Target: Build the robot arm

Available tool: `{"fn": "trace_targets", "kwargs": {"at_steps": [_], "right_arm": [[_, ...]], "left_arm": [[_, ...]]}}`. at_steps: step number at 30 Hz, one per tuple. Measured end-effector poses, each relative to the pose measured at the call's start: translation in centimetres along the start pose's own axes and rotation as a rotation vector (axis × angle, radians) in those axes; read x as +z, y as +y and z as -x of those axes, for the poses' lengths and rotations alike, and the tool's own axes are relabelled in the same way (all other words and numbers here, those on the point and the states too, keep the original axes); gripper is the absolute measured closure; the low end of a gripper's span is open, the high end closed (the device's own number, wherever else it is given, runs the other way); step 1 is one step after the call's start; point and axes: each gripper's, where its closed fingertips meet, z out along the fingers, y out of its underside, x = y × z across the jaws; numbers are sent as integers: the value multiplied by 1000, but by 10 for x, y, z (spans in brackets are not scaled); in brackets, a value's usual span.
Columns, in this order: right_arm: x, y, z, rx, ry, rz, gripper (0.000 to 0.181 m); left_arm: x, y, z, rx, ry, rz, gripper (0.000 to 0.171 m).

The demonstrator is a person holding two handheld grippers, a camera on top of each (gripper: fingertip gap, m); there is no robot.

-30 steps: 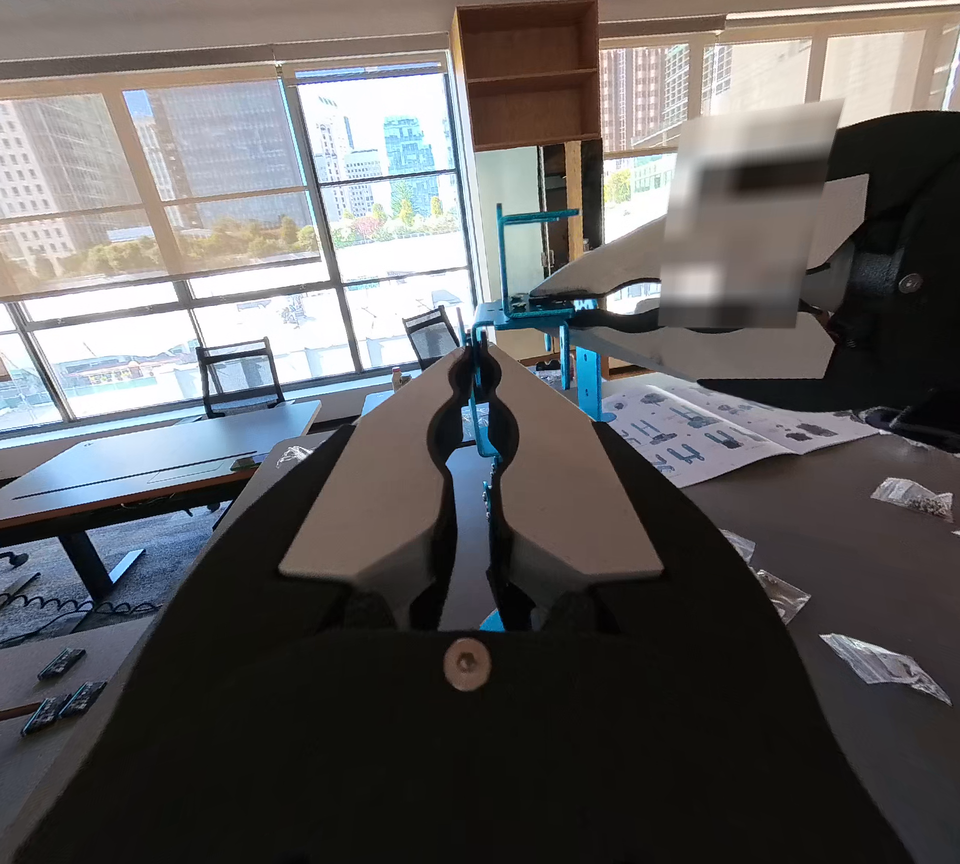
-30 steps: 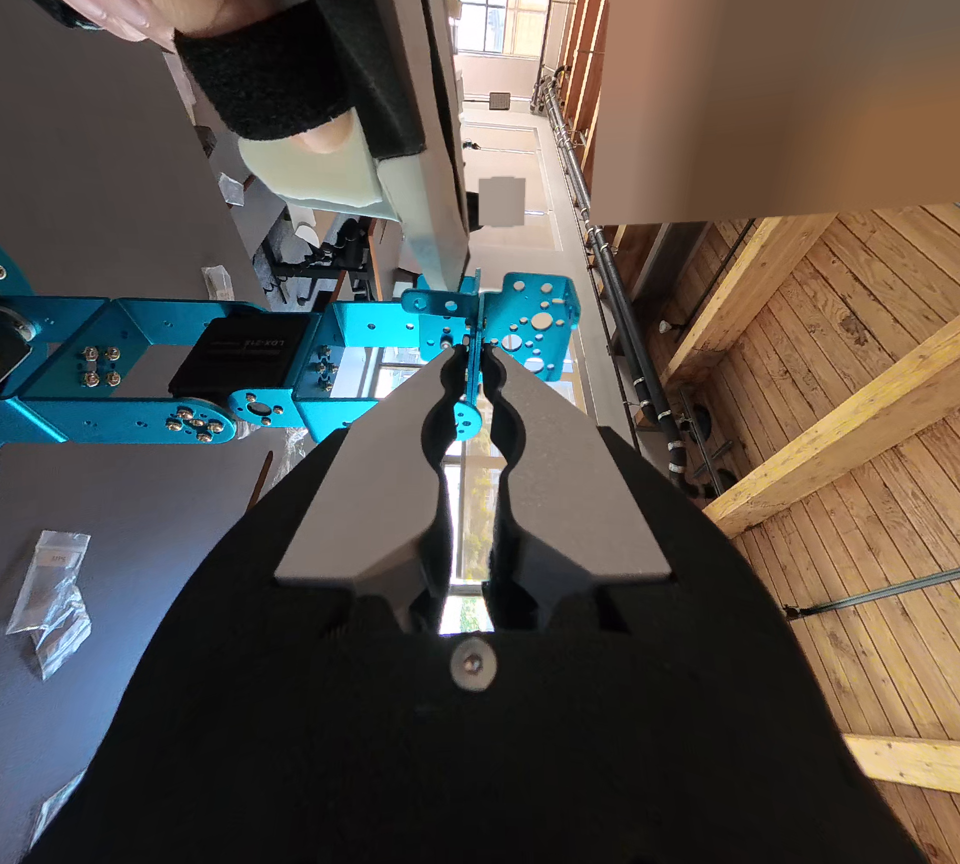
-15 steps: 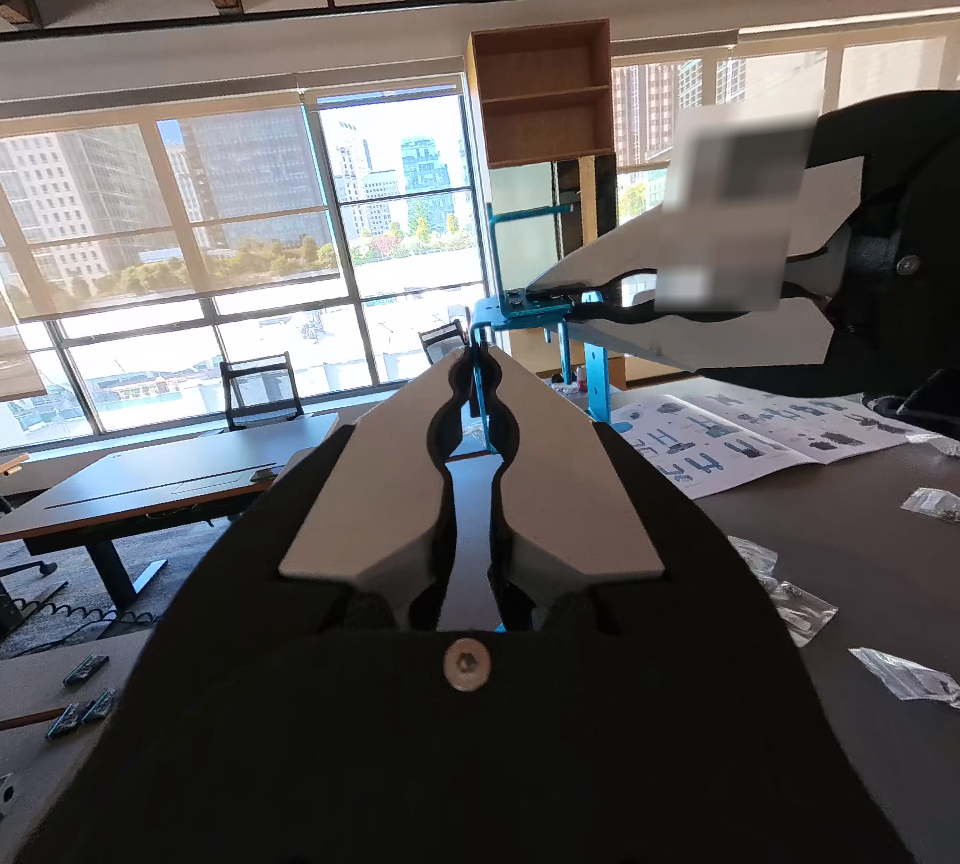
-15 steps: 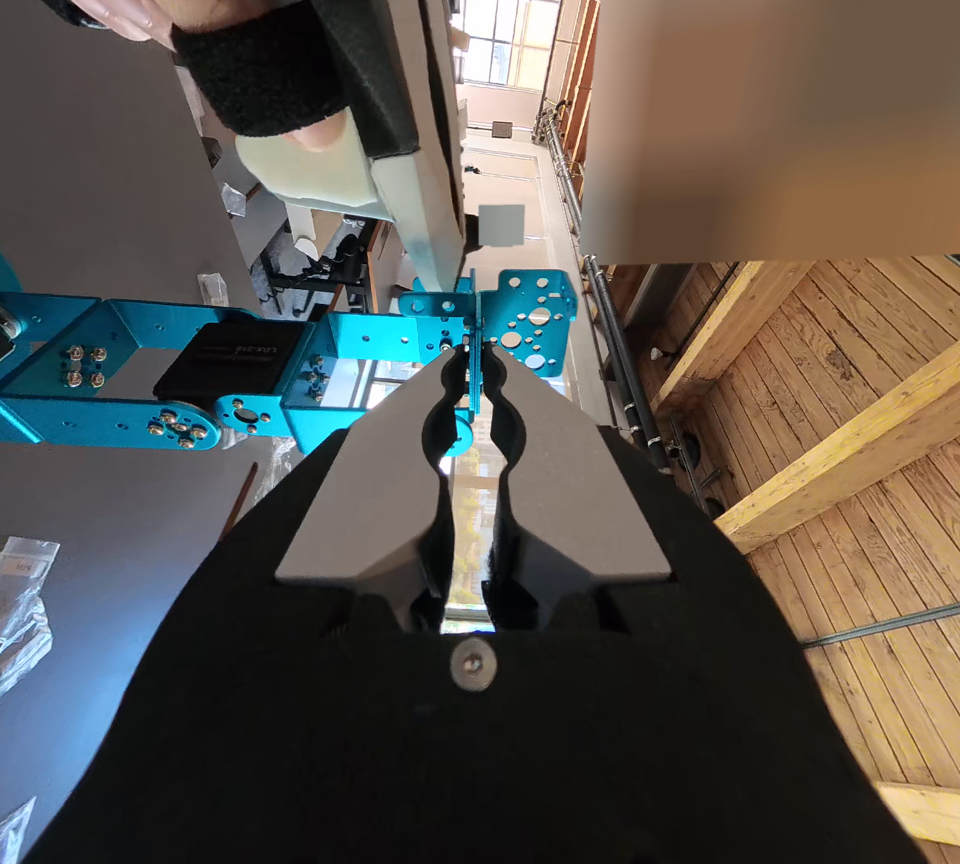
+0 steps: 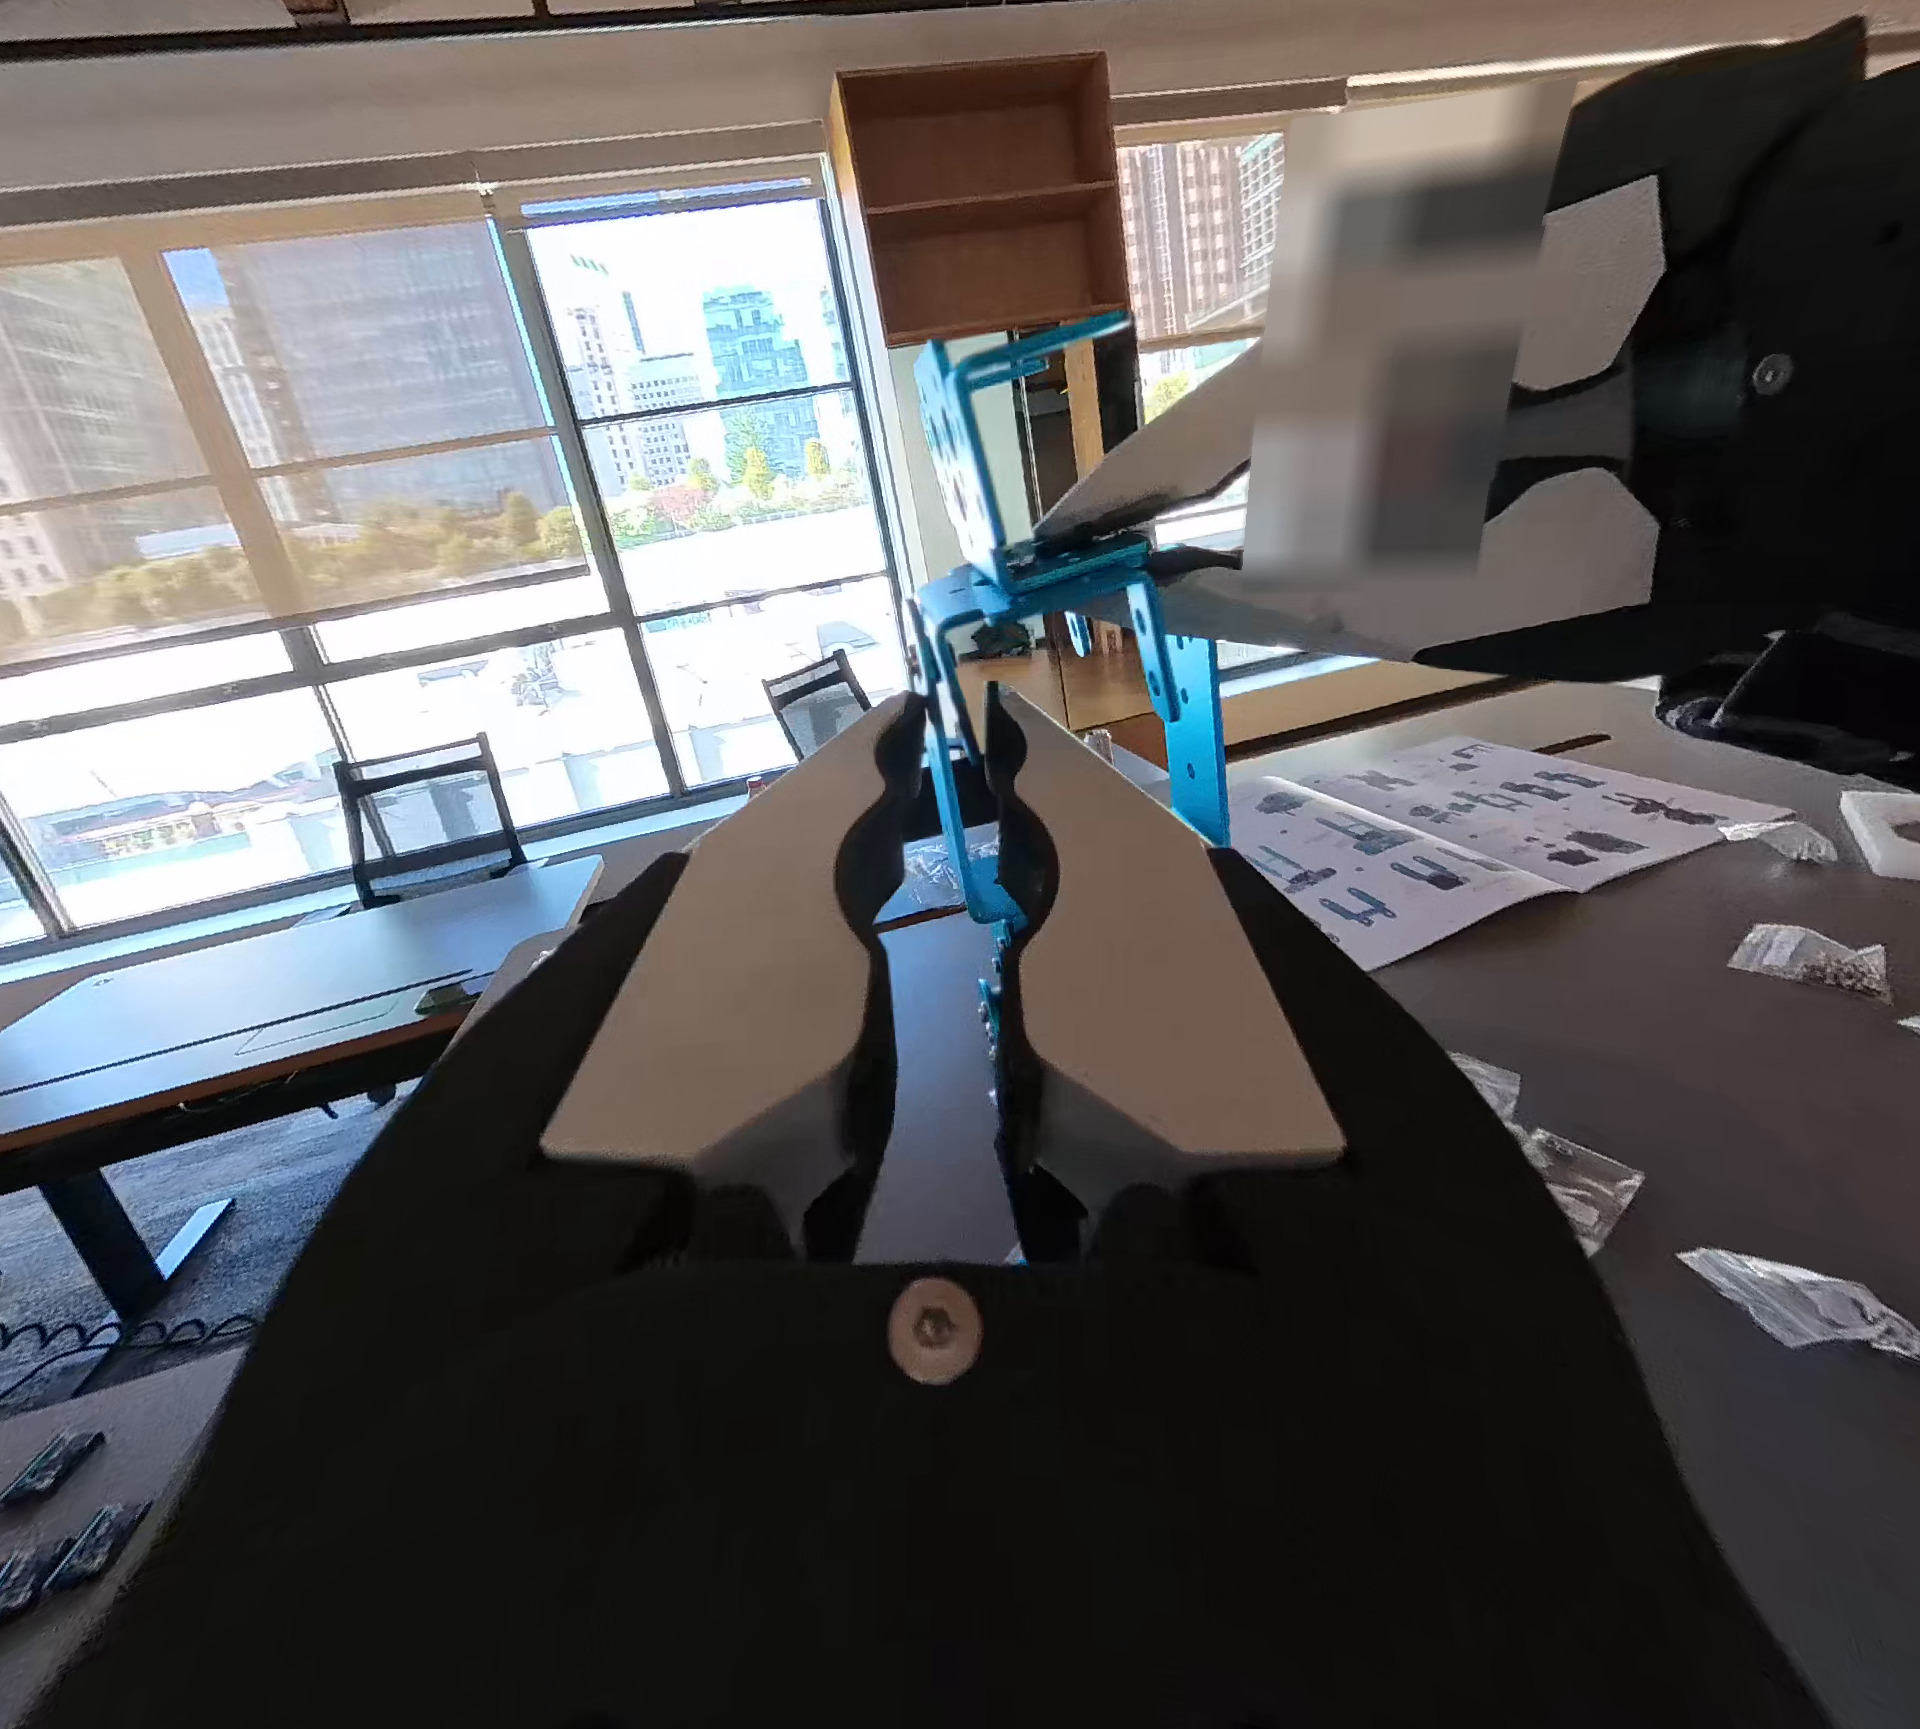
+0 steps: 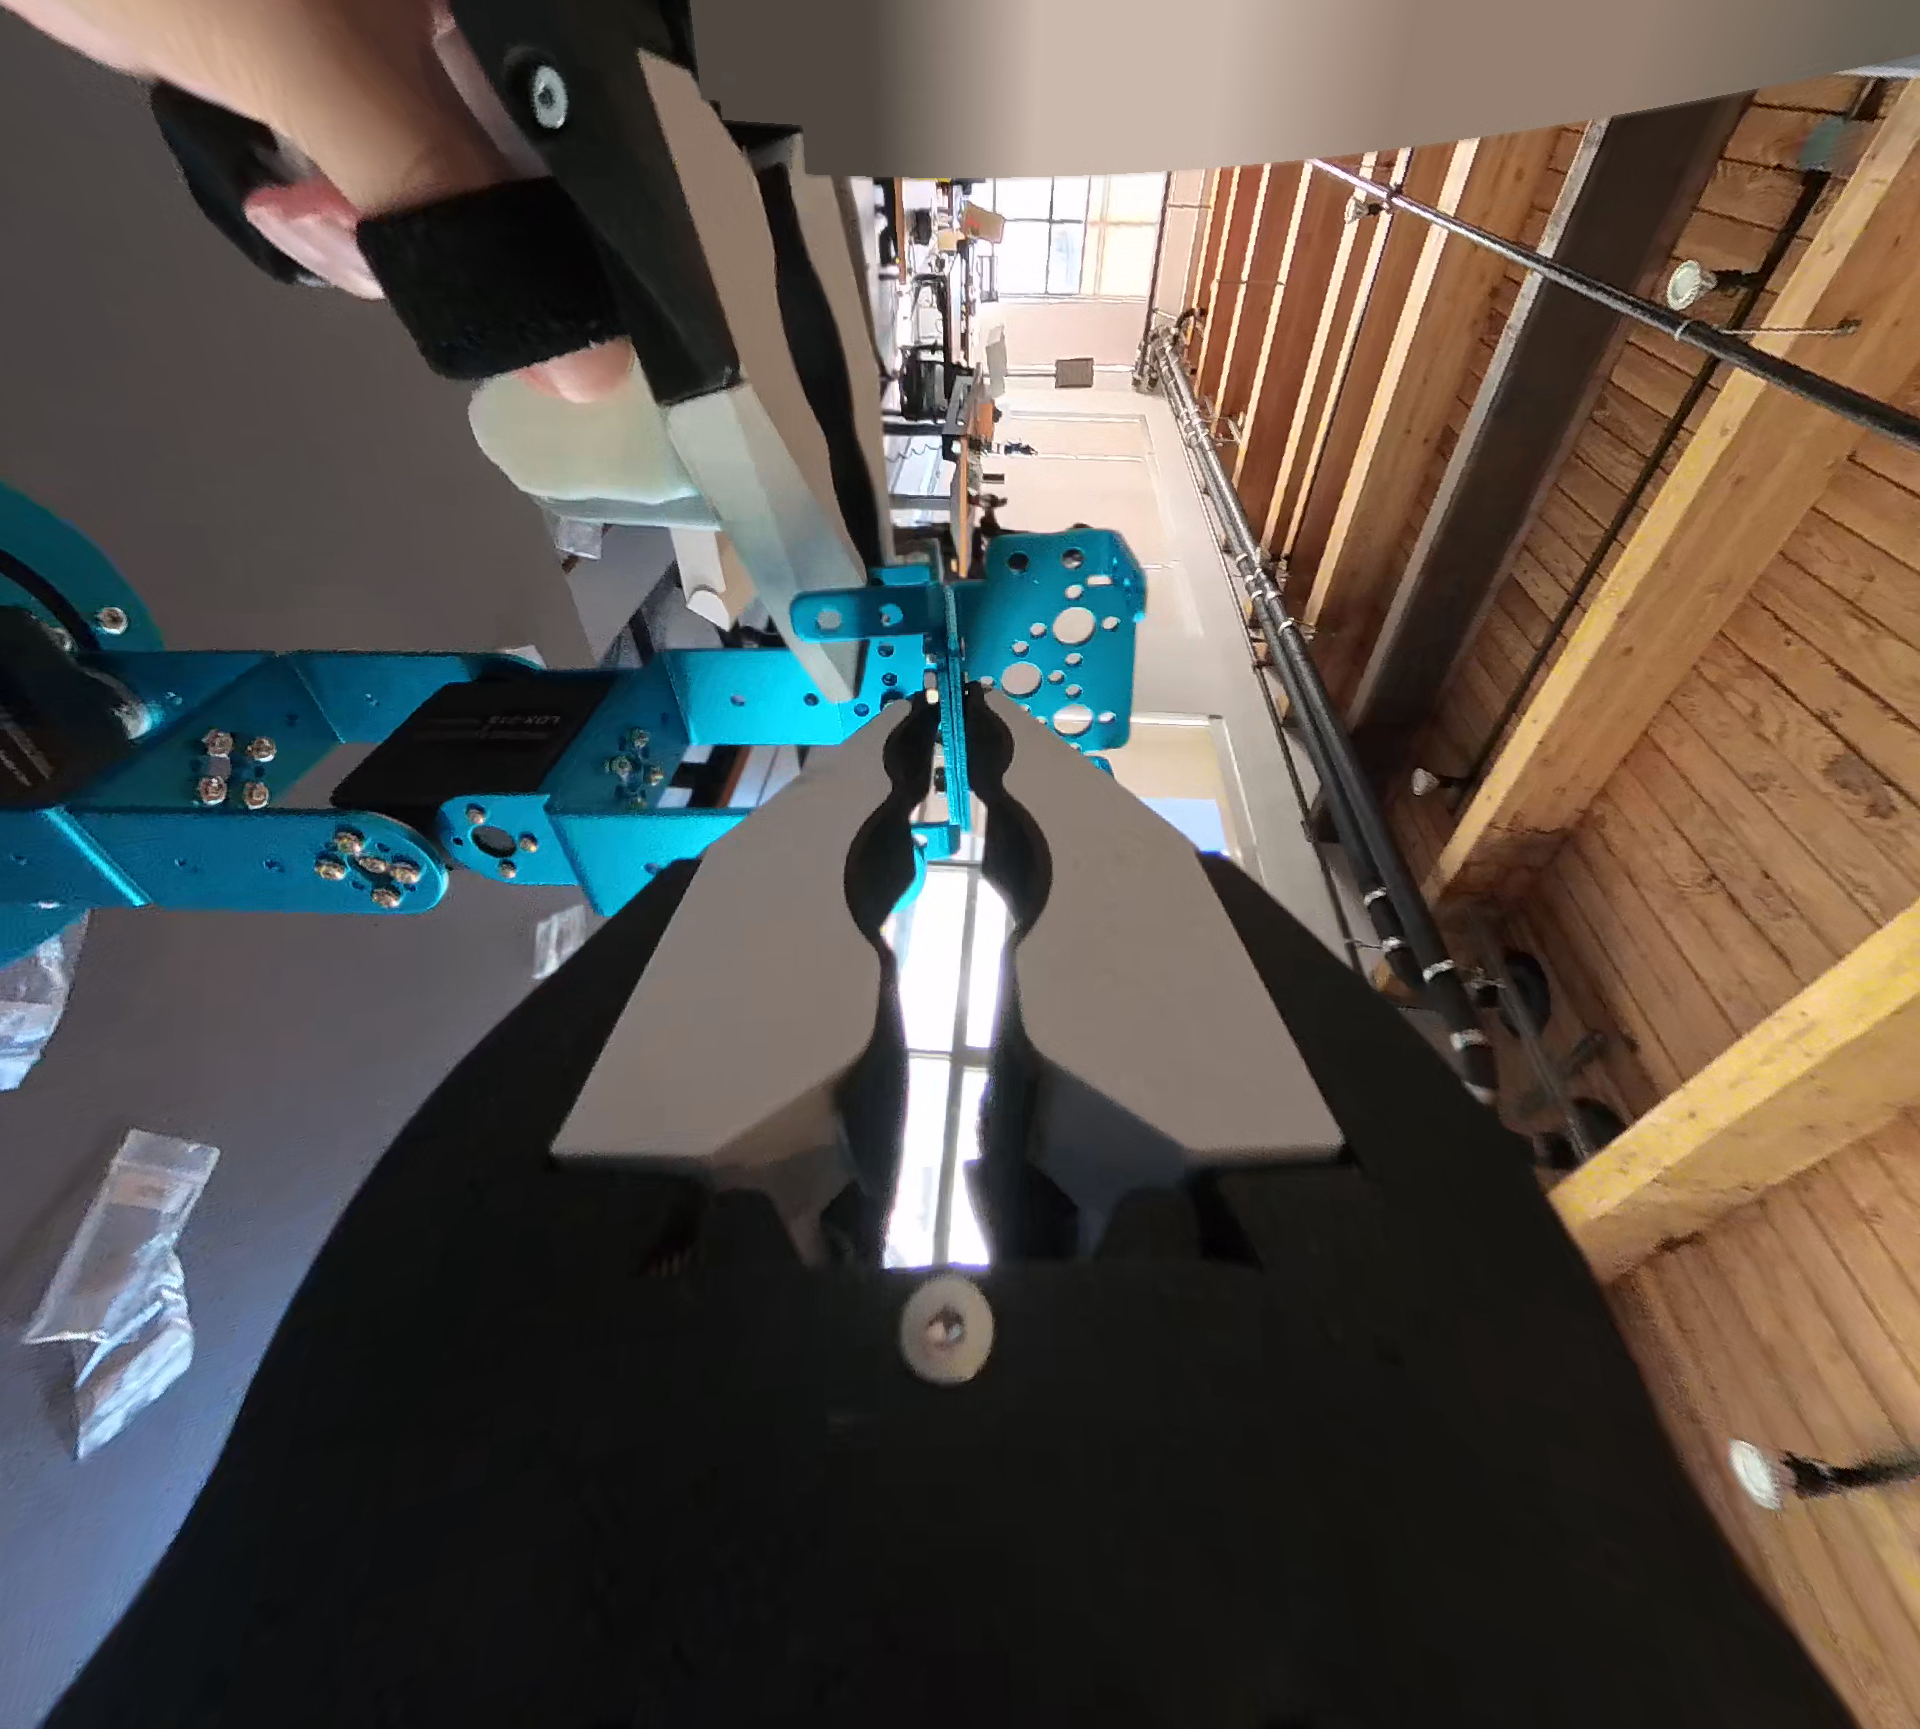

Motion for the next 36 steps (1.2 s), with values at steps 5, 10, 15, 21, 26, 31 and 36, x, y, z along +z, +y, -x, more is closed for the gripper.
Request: {"fn": "trace_targets", "kwargs": {"at_steps": [5, 10, 15, 21, 26, 31, 36], "right_arm": [[1, -2, 1, 21, -7, -17, 177], [1, -2, 2, 26, -15, -27, 177], [1, -2, 2, 21, -18, -31, 177], [0, 3, 5, -10, -42, -1, 175], [-5, 4, 3, -18, -51, 21, 175], [-4, 3, 3, -24, -87, 31, 177], [-4, 3, 2, -12, -107, 3, 178]], "left_arm": [[5, -4, 2, 5, -30, -35, 166], [5, -7, 4, -11, -38, -59, 169], [4, -7, 4, 31, -68, -61, 169], [5, -7, 4, 54, -114, -70, 170], [5, -7, 4, 45, -123, -66, 170], [5, -7, 5, 56, -141, -55, 170], [4, -8, 4, 65, -146, -36, 169]]}}
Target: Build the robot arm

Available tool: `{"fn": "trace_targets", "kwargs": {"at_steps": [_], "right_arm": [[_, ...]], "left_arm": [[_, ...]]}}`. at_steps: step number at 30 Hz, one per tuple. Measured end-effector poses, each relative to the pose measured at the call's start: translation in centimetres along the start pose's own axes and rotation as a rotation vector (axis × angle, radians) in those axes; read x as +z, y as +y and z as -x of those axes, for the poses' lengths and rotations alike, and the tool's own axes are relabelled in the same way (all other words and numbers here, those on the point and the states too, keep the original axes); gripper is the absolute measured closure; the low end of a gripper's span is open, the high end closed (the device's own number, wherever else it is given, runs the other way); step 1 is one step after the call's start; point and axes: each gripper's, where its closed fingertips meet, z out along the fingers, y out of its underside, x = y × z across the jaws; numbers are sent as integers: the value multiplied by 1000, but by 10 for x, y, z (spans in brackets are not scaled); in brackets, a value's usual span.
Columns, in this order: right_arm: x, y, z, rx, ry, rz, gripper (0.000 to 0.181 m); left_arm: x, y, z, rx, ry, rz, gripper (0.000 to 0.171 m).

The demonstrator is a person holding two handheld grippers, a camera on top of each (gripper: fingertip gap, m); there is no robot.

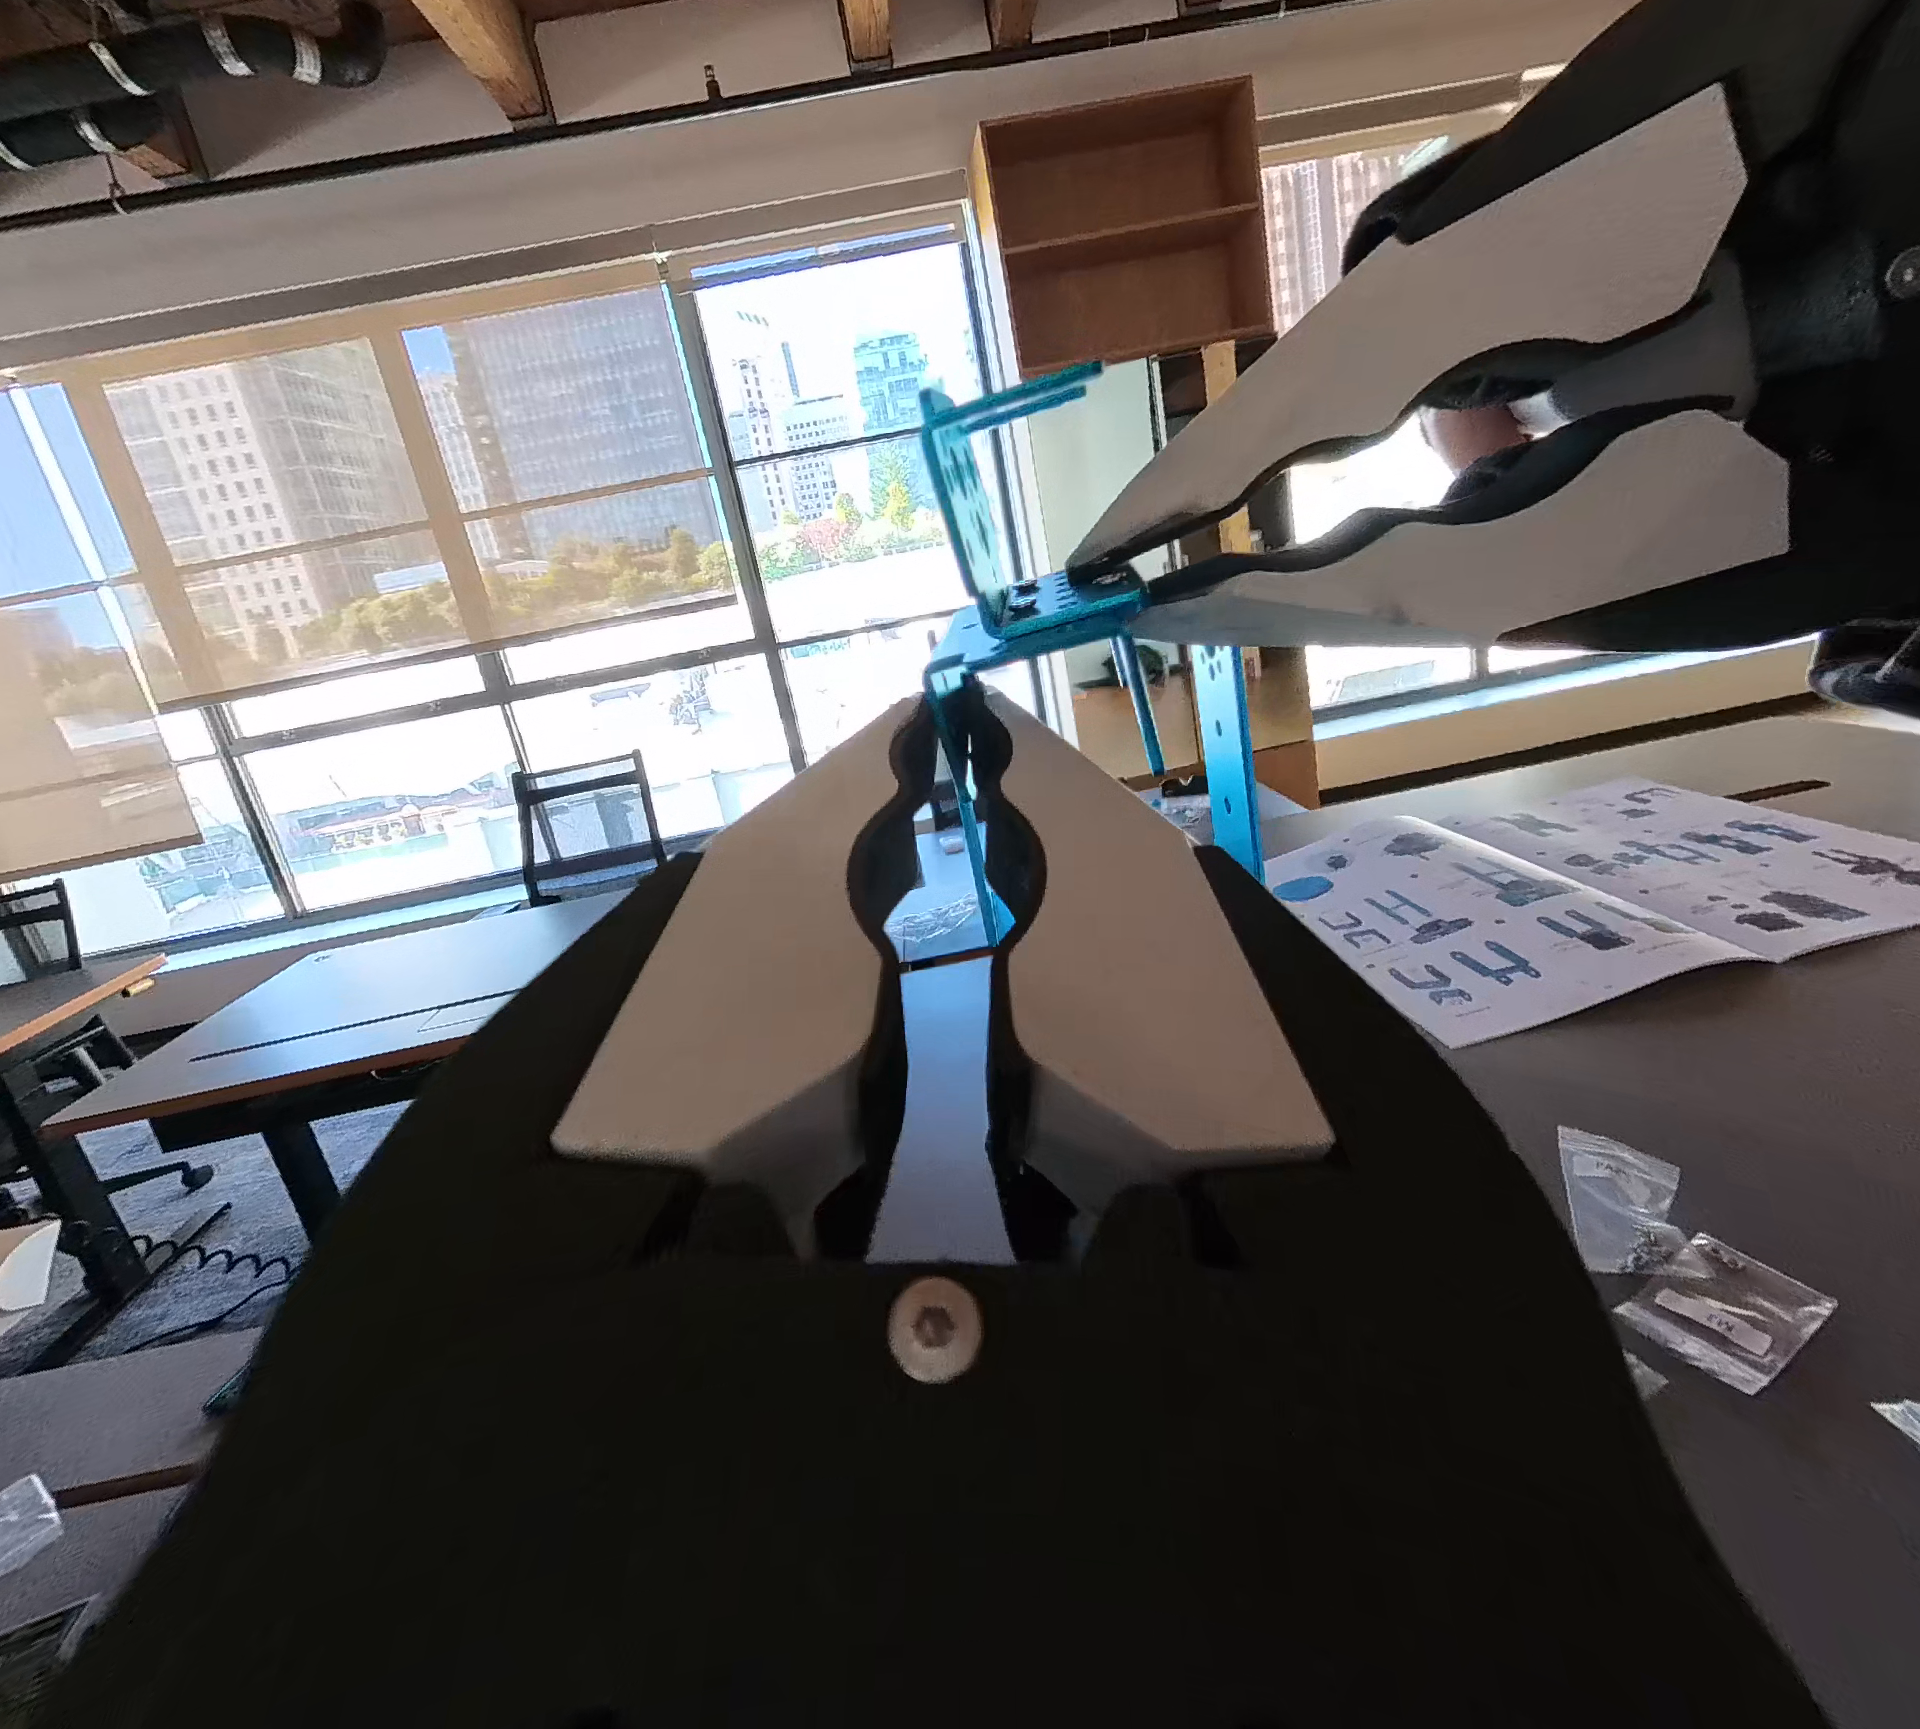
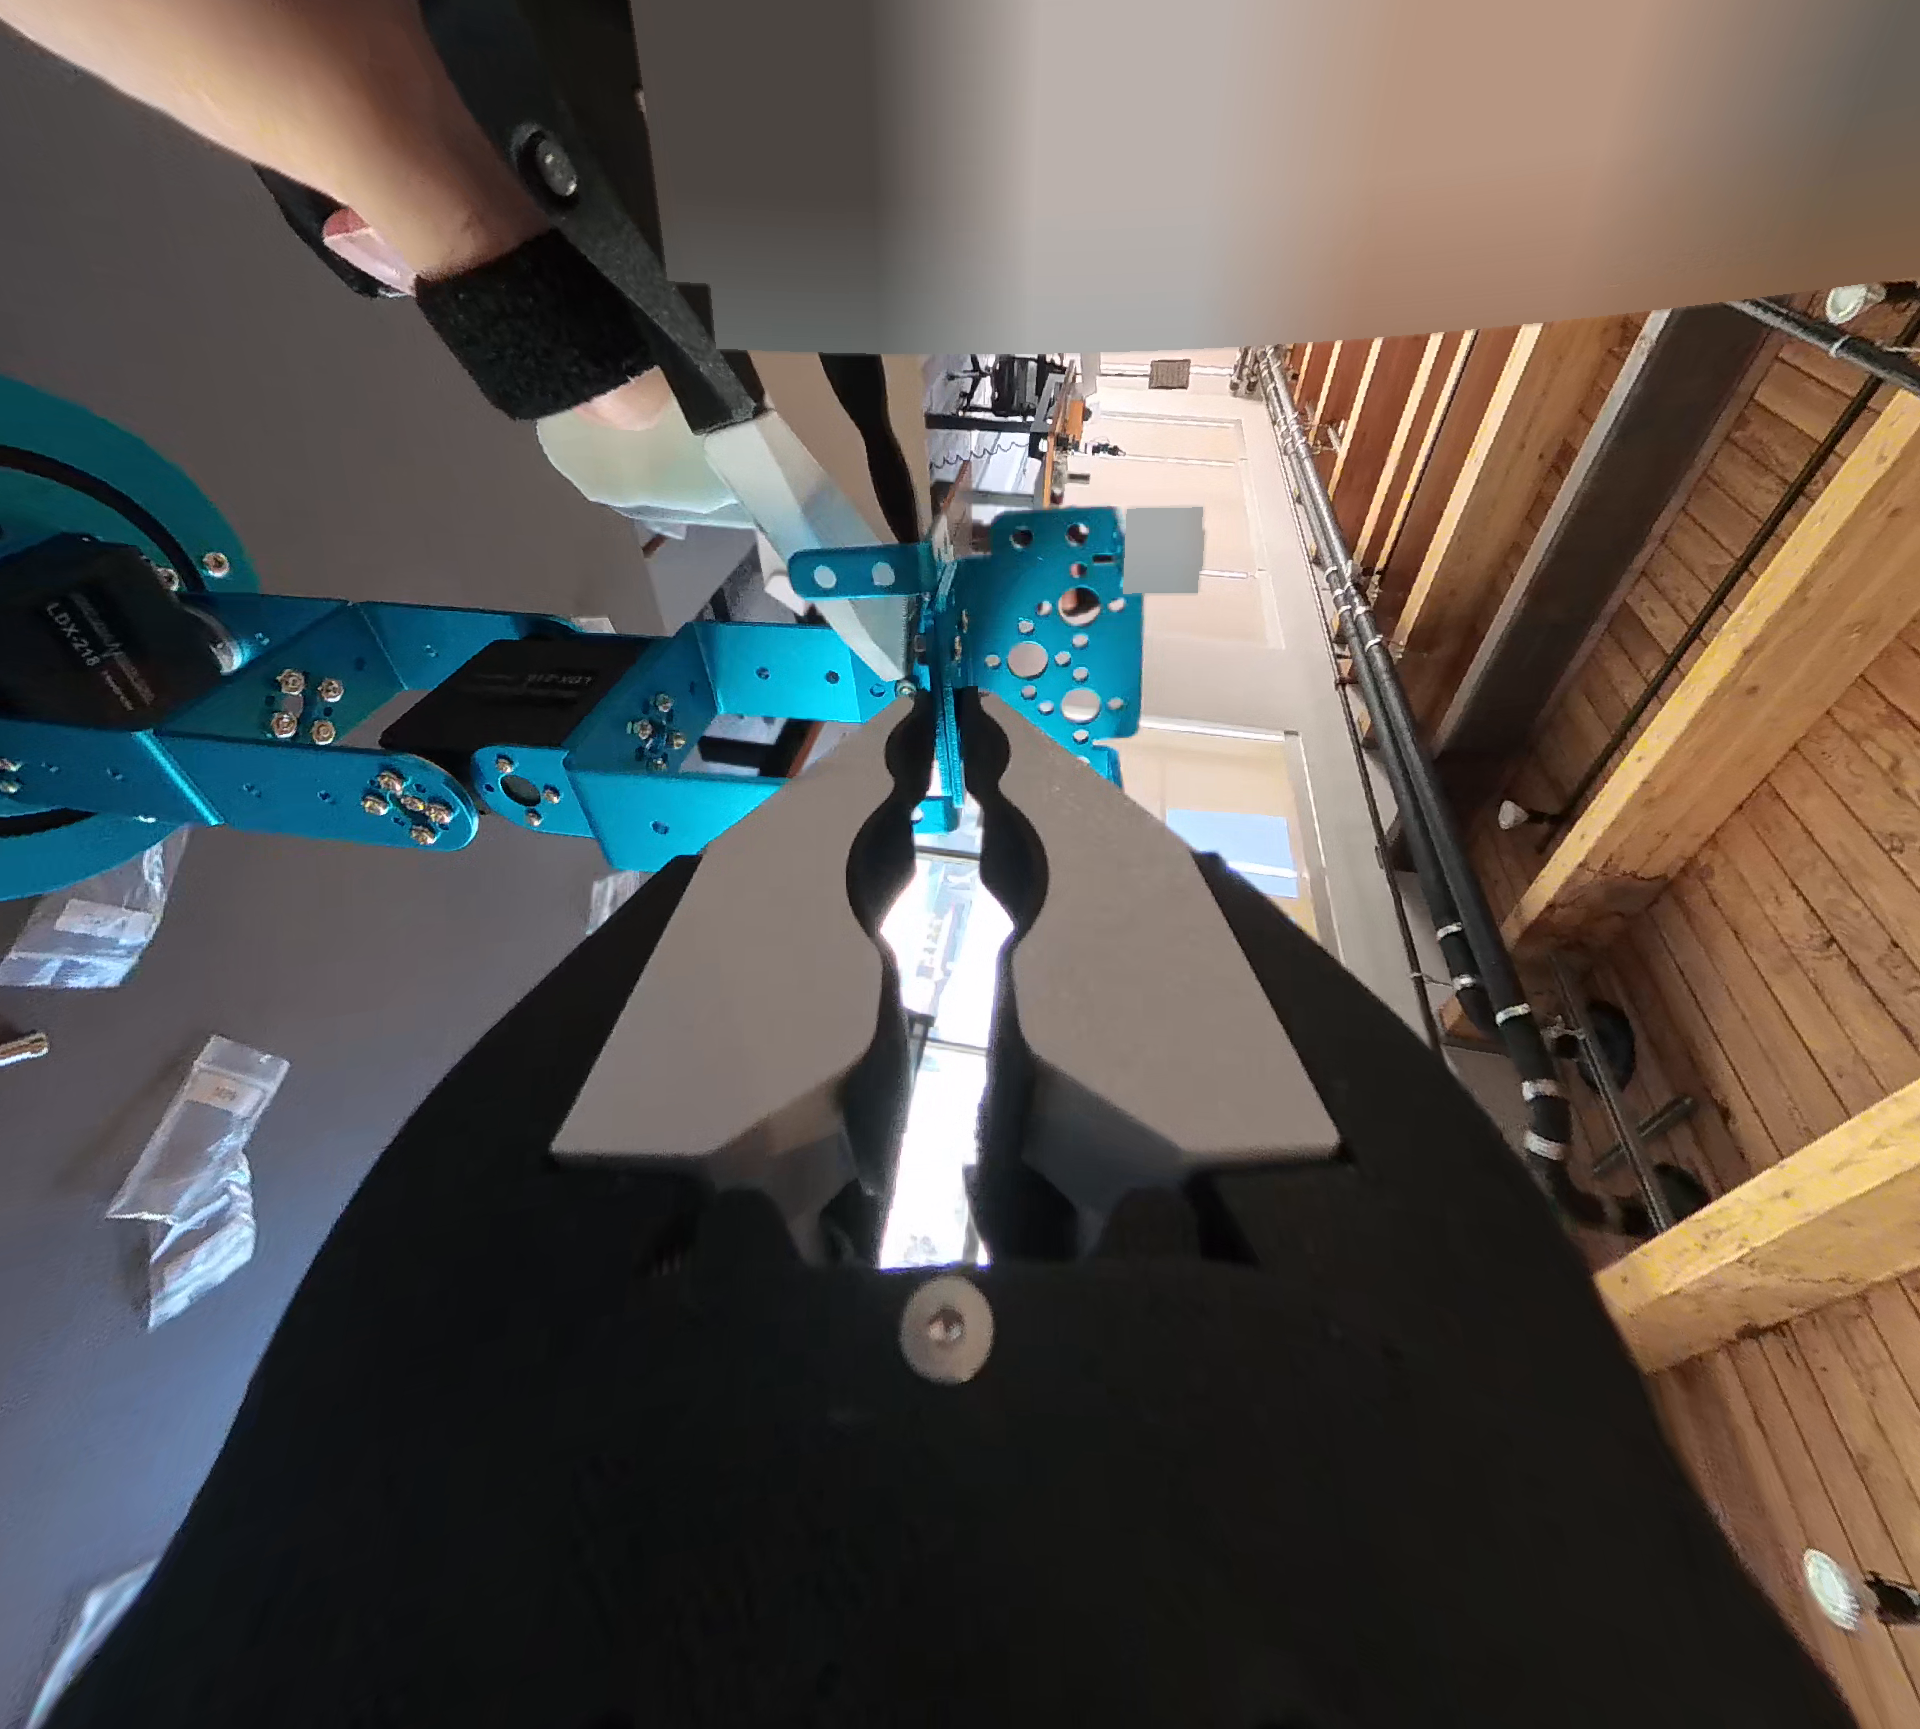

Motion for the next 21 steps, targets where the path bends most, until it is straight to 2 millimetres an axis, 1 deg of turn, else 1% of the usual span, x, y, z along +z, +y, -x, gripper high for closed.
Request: {"fn": "trace_targets", "kwargs": {"at_steps": [2, 5, 8, 12, 15, 21], "right_arm": [[0, 0, -2, 27, 3, -18, 178], [-1, 0, -3, 44, 22, -45, 178], [-2, -1, -2, 50, 35, -68, 179], [-2, -2, -2, 55, 47, -88, 179], [-3, -3, -3, 69, 49, -112, 179], [-4, -6, -3, 33, 74, -143, 179]], "left_arm": [[-1, -2, 0, 6, -1, 4, 168], [-5, -9, 1, 32, -12, -20, 165], [-2, -7, 2, 55, -10, 9, 157], [0, -4, -4, 43, 17, 8, 160], [2, -5, -3, 69, -12, -3, 162], [1, -7, -2, 85, -50, -38, 163]]}}
